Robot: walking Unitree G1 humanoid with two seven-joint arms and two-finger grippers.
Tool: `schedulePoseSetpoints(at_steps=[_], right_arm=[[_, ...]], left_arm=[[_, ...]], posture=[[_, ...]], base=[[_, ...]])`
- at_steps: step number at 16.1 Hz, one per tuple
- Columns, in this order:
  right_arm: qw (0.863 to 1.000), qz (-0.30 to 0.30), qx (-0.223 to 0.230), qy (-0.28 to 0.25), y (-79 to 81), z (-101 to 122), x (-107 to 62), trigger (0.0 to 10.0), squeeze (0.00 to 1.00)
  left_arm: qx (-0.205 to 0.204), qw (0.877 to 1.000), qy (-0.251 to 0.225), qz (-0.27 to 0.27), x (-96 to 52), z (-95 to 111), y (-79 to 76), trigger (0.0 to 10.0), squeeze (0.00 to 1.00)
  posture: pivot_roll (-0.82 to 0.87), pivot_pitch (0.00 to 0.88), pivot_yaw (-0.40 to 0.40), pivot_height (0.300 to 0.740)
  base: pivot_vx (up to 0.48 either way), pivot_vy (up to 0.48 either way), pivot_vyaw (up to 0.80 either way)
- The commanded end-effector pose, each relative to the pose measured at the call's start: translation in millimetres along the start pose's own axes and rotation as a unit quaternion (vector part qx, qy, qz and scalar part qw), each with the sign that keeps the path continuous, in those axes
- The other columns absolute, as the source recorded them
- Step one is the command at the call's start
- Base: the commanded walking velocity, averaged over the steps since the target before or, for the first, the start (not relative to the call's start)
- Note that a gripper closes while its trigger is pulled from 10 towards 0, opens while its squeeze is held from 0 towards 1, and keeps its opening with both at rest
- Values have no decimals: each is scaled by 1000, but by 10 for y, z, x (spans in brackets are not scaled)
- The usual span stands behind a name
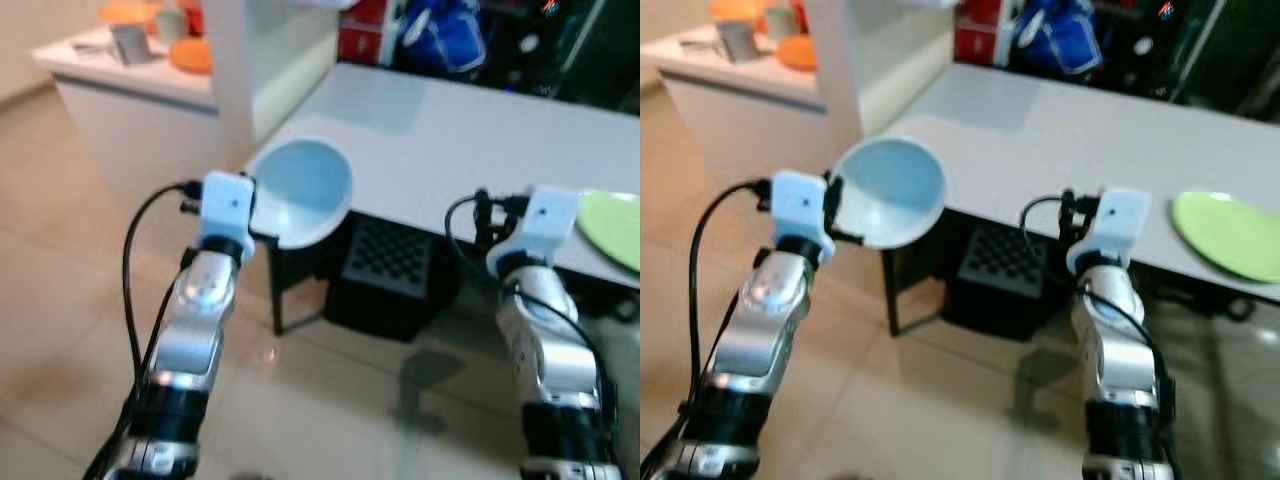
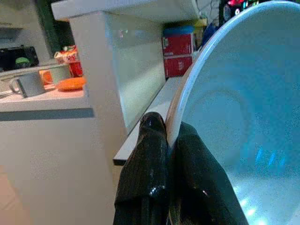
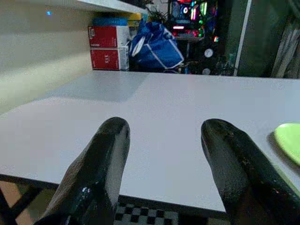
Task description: Setting the table
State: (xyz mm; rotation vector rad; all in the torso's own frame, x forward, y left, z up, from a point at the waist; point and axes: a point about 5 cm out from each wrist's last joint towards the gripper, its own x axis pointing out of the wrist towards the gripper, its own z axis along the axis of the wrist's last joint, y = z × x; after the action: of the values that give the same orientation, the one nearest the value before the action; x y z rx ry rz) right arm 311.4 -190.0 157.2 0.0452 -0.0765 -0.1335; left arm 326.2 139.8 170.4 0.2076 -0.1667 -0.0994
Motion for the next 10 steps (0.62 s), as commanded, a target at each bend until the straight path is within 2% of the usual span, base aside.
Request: schedulePoseSetpoints(at_steps=[1,4,7,10], right_arm=[[1000,2,10,-1,32,6,7,10000,0],[1000,8,15,-1,96,18,15,10000,0],[1000,12,15,3,80,-10,3,10000,0],[1000,24,18,-4,168,44,78,10000,0]], left_arm=[[6,1000,-27,9,37,103,68,10000,0],[6,1000,-24,14,21,88,123,10000,0],[8,999,-30,16,38,103,100,10000,0],[8,999,-31,16,39,105,117,10000,0]], posture=[[43,0,-19,740],[35,0,-18,740],[46,0,-36,740],[49,0,-40,740]], base=[[0,-341,0],[0,-340,-415],[0,-336,-415],[0,-337,-413]])
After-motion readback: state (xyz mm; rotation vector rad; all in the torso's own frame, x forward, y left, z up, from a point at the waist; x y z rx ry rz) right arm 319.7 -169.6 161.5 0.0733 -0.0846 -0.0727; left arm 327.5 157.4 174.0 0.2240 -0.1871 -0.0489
